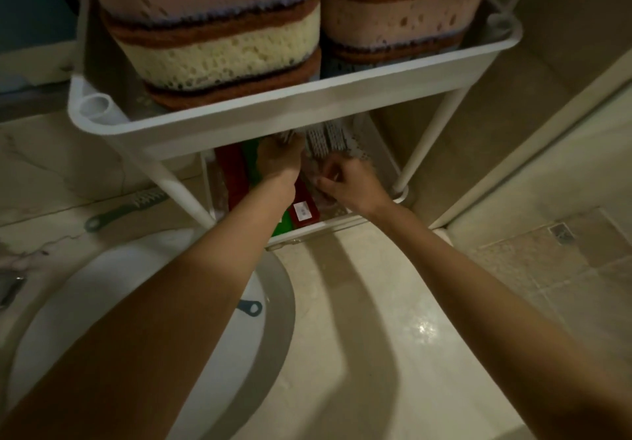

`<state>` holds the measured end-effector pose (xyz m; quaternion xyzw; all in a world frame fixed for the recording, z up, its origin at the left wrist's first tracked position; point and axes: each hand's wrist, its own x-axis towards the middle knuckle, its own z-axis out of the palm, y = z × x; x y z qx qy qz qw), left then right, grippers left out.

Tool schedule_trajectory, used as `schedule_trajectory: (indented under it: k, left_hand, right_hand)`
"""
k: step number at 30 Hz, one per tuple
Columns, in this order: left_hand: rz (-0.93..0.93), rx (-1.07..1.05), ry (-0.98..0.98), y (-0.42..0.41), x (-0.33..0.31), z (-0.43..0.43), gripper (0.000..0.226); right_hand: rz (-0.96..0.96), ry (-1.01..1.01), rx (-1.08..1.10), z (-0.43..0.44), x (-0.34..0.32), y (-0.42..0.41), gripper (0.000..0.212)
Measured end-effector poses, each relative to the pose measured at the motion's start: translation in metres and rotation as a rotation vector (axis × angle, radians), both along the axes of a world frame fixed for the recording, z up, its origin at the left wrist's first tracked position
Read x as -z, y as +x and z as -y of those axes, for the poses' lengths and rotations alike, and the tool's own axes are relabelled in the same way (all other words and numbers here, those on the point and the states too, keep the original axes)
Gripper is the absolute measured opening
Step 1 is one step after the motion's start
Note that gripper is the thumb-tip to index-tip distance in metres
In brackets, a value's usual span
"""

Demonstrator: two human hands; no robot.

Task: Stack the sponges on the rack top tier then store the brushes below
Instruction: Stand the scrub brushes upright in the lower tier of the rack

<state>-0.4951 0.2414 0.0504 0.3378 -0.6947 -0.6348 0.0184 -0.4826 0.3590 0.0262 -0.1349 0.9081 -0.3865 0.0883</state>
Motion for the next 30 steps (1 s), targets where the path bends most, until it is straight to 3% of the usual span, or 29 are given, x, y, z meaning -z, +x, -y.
schedule_trajectory:
  k: [6, 8, 11, 14, 17, 19, 23, 30]
  left_hand:
    - [-0.027, 0.129, -0.023, -0.014, 0.007, -0.021, 0.044]
    - [-0.014, 0.253, -0.251, -0.015, 0.005, -0.025, 0.037]
    - [-0.084, 0.432, -0.674, -0.011, 0.006, -0.021, 0.035]
    - [0.015, 0.775, -0.925, -0.009, 0.017, -0.016, 0.028]
    - [0.039, 1.186, -0.983, -0.005, 0.027, -0.016, 0.029]
    - [-0.024, 1.311, -1.005, -0.003, 0.033, -0.016, 0.033]
    - [-0.023, 1.402, -1.089, -0.006, 0.041, -0.014, 0.037]
    - [0.085, 1.478, -1.04, -0.006, 0.041, -0.013, 0.03]
  right_hand:
    - [-0.073, 0.073, 0.005, -0.014, -0.006, 0.003, 0.012]
    - [-0.095, 0.126, 0.046, -0.018, -0.006, 0.001, 0.009]
    - [-0.072, 0.27, 0.126, -0.021, -0.002, -0.01, 0.03]
    - [-0.041, 0.369, 0.171, -0.02, 0.004, -0.025, 0.035]
    - [0.071, 0.392, 0.203, -0.018, 0.009, -0.036, 0.032]
    - [0.102, 0.423, 0.199, -0.016, 0.011, -0.04, 0.031]
    - [0.071, 0.442, 0.196, -0.014, 0.018, -0.038, 0.033]
    - [0.051, 0.38, 0.216, -0.015, 0.023, -0.034, 0.025]
